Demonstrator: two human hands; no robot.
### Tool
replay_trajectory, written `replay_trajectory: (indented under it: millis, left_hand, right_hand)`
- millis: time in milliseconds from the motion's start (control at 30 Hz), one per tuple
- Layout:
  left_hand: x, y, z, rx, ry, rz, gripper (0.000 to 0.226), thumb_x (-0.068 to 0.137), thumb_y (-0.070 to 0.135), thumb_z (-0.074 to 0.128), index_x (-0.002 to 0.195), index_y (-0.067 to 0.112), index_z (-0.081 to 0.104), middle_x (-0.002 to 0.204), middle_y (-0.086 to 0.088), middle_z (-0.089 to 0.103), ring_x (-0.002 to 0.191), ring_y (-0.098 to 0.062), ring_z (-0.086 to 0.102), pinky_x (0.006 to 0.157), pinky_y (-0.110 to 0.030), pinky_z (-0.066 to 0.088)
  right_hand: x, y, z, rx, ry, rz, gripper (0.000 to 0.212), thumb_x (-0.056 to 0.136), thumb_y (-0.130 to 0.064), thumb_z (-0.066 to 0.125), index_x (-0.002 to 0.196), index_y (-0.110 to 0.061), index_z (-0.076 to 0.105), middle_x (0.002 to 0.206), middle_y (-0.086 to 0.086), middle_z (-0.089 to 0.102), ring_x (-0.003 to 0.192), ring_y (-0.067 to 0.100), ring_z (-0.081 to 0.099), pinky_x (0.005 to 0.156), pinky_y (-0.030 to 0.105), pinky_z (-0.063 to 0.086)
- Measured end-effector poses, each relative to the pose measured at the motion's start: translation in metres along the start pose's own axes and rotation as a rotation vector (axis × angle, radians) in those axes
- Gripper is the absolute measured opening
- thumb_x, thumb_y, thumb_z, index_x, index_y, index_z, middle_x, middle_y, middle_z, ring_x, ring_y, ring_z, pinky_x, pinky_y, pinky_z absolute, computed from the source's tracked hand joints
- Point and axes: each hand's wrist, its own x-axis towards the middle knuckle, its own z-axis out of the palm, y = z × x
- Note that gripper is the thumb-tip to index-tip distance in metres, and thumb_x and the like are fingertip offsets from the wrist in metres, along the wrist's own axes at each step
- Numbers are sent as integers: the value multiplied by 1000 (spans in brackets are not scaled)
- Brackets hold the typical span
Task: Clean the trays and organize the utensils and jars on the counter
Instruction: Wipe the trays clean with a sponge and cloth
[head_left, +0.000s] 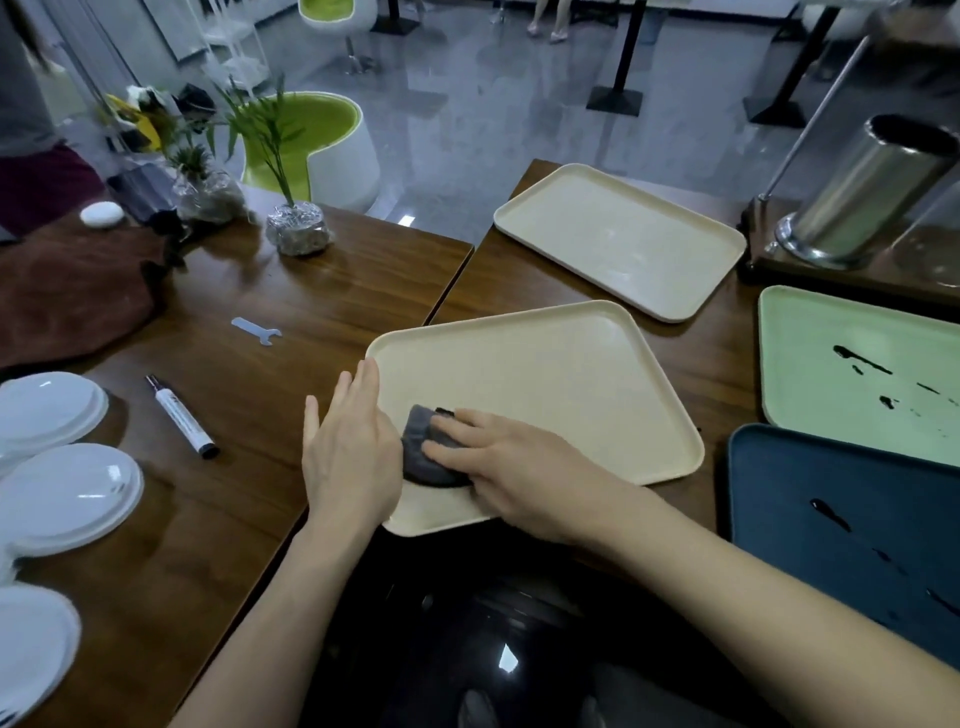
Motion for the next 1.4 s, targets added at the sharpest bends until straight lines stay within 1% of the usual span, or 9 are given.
replay_trajectory:
  millis: [200,433,567,667,767,900,967,1200,1400]
  left_hand:
    - [-2,5,-1,15,-1,-35,56,105,7,26,160,17,30,165,-2,32,157,-20,16,128,-42,0]
    - [5,1,3,59,-55,-21,58,100,4,27,157,12,32,163,-11,35,155,-25,21,128,-48,6]
    - [1,21,-12,89,105,41,52,101,15,40,152,6,43,163,-22,29,153,-41,18,122,-58,21]
    - [-51,87,-13,-183,255,180,46,100,17,57,146,15,54,155,-9,47,148,-29,35,119,-39,27]
    - [-118,173,13,-551,-59,205,45,99,28,65,143,35,56,133,7,66,123,-5,60,108,-30,44]
    - [-172,246,50,-859,-324,102,38,101,33,64,138,38,58,107,6,76,96,-8,73,80,-29,58]
    - [-190,268,61,-916,-392,95,35,101,24,62,135,35,59,89,10,75,87,-5,72,69,-24,57]
    - [-227,291,74,-768,-324,103,18,91,21,76,108,25,71,85,5,70,66,-11,65,60,-26,53]
    - [-237,255,73,-28,-119,308,45,95,38,67,139,27,60,138,9,62,131,-12,53,103,-23,37]
  right_hand:
    - [-59,29,-26,60,5,236,59,91,-8,48,146,-29,49,158,-9,39,137,19,40,105,40,44]
    - [-59,34,-33,34,95,301,48,92,-13,46,136,-23,59,136,-2,58,100,33,53,96,39,39]
    - [-102,35,-71,675,359,532,48,91,-10,52,132,-31,63,109,-1,72,84,20,69,76,32,56]
    - [-169,39,-93,1231,507,593,42,91,-5,63,130,-20,66,117,7,73,103,17,69,92,29,53]
    - [-240,42,-104,1662,466,599,34,97,-5,53,128,-12,64,120,12,70,103,22,67,88,29,54]
    - [-311,46,-106,1827,470,638,46,96,-18,56,137,4,52,131,23,61,109,33,60,100,47,53]
    - [-339,50,-105,1777,442,606,48,94,-18,63,137,3,53,133,22,61,114,35,58,109,54,43]
    - [-383,55,-101,1140,437,759,25,95,-16,66,118,-23,67,102,6,77,93,24,74,87,37,58]
    - [-396,71,-79,119,235,618,55,102,-29,49,154,-38,32,157,-5,37,144,21,34,116,40,33]
